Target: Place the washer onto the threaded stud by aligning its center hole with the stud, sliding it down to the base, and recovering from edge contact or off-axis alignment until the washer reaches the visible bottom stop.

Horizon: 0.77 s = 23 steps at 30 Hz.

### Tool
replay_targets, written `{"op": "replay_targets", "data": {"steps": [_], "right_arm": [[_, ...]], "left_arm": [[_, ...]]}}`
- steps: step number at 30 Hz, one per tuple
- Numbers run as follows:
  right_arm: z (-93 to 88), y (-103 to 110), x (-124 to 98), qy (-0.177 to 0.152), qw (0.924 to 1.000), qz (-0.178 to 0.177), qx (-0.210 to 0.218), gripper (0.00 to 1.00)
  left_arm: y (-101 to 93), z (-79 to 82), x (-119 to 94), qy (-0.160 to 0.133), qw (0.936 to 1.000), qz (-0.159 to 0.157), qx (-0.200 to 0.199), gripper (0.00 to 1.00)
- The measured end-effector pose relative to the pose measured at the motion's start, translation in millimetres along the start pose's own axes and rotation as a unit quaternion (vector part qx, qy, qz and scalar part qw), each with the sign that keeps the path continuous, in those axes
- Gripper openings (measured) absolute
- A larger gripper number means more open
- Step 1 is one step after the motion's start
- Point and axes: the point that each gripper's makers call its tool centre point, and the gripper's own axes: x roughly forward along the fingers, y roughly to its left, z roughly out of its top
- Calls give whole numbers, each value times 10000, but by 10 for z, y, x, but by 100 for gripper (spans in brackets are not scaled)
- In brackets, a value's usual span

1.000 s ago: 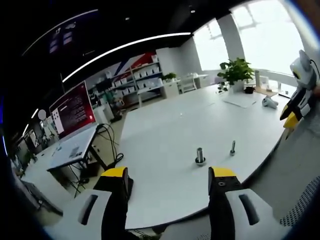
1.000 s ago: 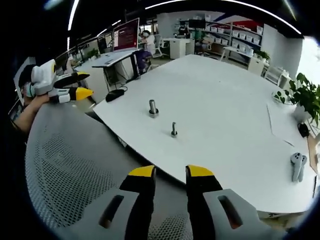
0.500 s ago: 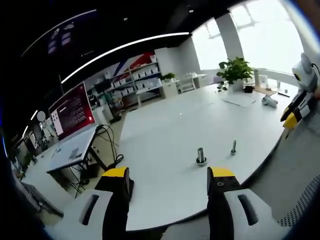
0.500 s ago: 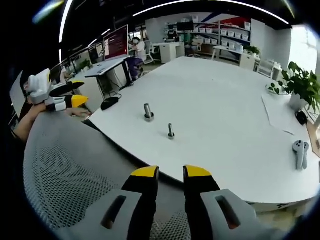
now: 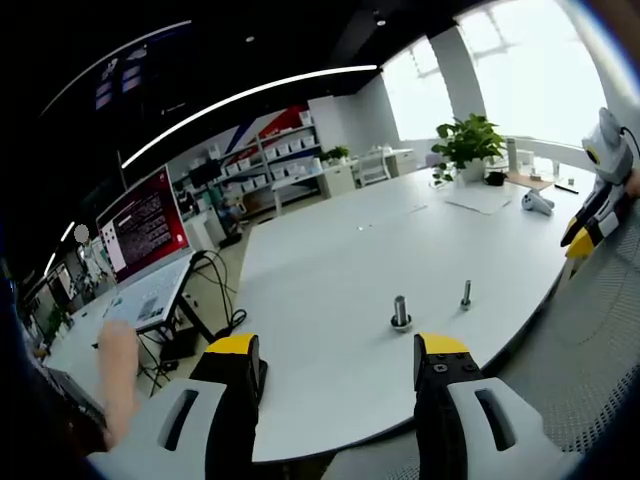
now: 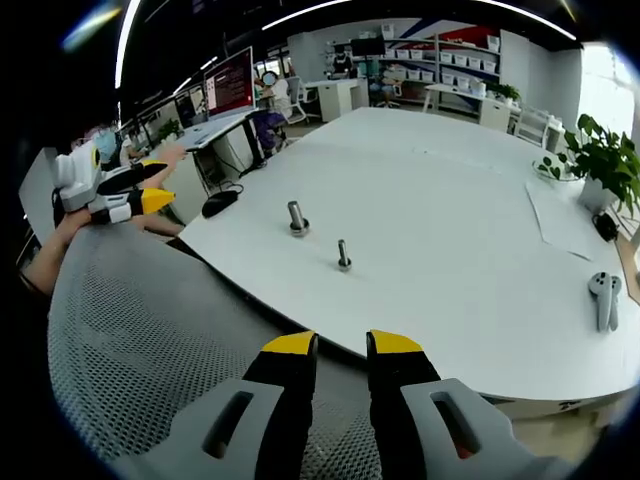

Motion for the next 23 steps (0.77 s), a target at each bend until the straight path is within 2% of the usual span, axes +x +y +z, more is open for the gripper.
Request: {"op": "replay_targets", "data": {"steps": [23], "right_arm": [[-49,-19,-5,88,9999,-66,70,22]], "left_arm": [[-21,-43,-5,77,9999,-68,49,61]]}}
